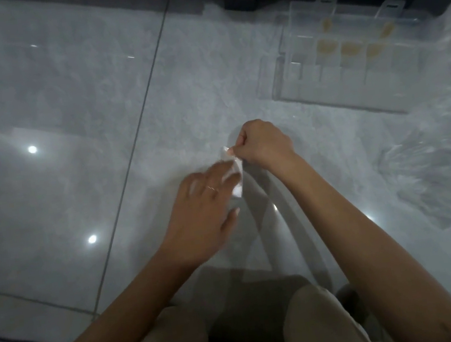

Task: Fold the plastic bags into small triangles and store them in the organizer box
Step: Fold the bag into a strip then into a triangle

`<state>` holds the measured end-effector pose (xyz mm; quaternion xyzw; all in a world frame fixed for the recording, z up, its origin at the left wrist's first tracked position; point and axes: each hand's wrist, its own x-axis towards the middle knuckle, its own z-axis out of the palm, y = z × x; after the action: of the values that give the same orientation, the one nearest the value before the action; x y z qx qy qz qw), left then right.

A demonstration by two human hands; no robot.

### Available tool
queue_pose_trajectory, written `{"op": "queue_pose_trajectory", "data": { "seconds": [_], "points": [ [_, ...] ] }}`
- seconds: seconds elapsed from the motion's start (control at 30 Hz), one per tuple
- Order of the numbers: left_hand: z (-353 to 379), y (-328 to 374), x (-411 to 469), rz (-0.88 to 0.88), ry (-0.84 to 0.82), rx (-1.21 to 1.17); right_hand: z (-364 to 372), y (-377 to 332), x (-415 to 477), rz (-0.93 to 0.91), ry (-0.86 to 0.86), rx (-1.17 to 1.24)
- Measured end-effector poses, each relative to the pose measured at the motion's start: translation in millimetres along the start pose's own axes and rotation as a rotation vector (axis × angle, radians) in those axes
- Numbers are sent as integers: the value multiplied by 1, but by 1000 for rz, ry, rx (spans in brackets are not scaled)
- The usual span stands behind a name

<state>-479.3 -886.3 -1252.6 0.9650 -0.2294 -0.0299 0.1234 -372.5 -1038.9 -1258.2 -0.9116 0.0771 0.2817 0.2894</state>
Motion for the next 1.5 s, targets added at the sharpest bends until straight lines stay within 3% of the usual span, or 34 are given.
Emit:
{"op": "queue_pose_trajectory", "data": {
  "seconds": [0.1,0.17,0.4,0.6,0.93,1.1,1.3,1.5],
  "points": [
    [14,3,-14,80,-247,118,0,0,-2,-7,14,-4],
    [17,4,-25,63,-314,145,1,-1,-3,-12,21,-8],
    [4,9,-30,2,-353,117,10,3,-10,-31,104,0],
    [0,13,0,12,-255,130,15,5,-14,-60,164,-13],
    [22,7,-25,37,-488,209,21,5,-32,-218,296,-136],
    [19,4,-22,64,-549,188,22,6,-31,-298,187,-291],
    [5,6,-14,57,-624,174,17,-3,-21,-401,103,-284],
    [-3,14,-8,0,-704,190,14,0,-12,-360,-37,185]
  ]
}}
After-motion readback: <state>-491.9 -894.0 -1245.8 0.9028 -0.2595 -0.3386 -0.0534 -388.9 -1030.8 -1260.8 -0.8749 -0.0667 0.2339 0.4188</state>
